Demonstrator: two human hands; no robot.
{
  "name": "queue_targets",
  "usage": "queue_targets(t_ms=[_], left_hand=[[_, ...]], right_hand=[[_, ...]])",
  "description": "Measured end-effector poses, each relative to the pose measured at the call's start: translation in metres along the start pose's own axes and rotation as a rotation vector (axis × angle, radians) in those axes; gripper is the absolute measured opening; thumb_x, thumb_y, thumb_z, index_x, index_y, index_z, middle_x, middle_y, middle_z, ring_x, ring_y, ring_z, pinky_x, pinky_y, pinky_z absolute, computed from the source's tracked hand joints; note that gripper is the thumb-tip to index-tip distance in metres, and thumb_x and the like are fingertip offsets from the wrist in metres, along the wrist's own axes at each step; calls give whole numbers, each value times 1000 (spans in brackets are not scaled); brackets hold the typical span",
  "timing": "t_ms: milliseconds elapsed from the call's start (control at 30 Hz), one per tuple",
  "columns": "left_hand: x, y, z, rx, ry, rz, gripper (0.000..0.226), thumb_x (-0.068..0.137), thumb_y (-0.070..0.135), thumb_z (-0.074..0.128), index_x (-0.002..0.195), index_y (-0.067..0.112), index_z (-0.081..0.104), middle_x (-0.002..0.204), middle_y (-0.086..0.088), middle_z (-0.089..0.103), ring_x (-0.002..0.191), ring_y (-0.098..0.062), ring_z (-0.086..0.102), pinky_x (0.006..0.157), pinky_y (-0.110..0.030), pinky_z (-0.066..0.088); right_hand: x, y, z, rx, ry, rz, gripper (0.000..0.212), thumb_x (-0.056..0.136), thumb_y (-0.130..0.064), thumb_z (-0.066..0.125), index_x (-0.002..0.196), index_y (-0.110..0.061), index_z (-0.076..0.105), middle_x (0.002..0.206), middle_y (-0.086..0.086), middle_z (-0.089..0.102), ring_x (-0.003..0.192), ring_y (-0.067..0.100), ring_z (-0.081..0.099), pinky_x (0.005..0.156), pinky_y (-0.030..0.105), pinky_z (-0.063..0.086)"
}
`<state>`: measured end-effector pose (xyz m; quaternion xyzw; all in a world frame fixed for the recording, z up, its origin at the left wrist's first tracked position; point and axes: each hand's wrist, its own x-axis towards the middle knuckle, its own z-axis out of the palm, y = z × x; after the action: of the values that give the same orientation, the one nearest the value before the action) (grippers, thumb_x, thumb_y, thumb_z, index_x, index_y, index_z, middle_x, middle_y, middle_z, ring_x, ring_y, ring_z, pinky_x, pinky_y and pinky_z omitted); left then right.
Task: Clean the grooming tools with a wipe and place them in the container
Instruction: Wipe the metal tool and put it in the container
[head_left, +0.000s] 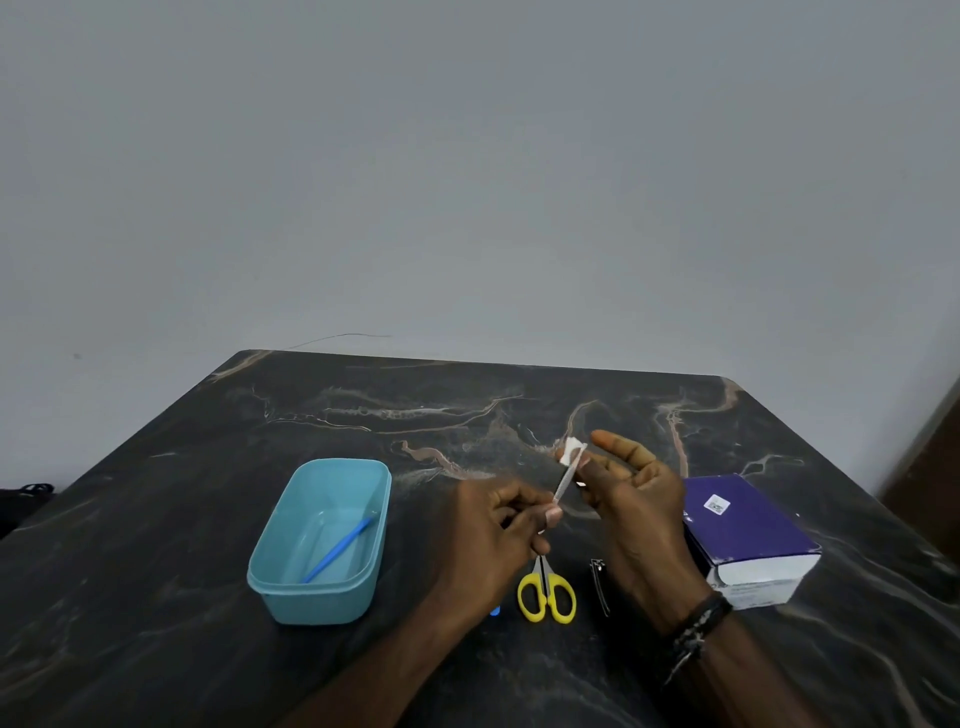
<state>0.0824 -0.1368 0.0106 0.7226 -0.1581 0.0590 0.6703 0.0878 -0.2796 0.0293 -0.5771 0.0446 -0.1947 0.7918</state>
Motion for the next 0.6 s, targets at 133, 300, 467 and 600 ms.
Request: queue_targets(t_ms=[133,300,467,600], left_hand=[[-1,-1,0,20,-14,-3,11,82,11,74,78,21,74,63,-1,72,55,-16,70,55,-32,57],[1,5,-3,-9,35,22,21,83,2,71,75,22,72,67,2,74,51,-10,66,50,-18,52],[1,7,-3,-13,65,27,23,83,3,71,77,25,72,69,2,75,52,-12,67,51,-19,54],[2,5,-3,-28,17,-18,12,83,5,73,81,16,73,66,-2,74,52,-13,67,52,-21,55]], right_hand=[[1,1,-2,8,8,-17,25,82,3,69,103,-10,63,82,5,78,71,12,75,54,16,53],[-1,7,1,-107,-116,63,28,84,2,68,109,-8,64,89,11,78,77,23,74,64,31,57],[-1,6,1,-113,-167,88,33,82,0,71,113,-7,64,88,14,78,74,23,72,64,32,57],[1,4,0,-63,-88,42,28,82,5,69,106,-9,65,83,11,78,64,14,72,51,21,52]])
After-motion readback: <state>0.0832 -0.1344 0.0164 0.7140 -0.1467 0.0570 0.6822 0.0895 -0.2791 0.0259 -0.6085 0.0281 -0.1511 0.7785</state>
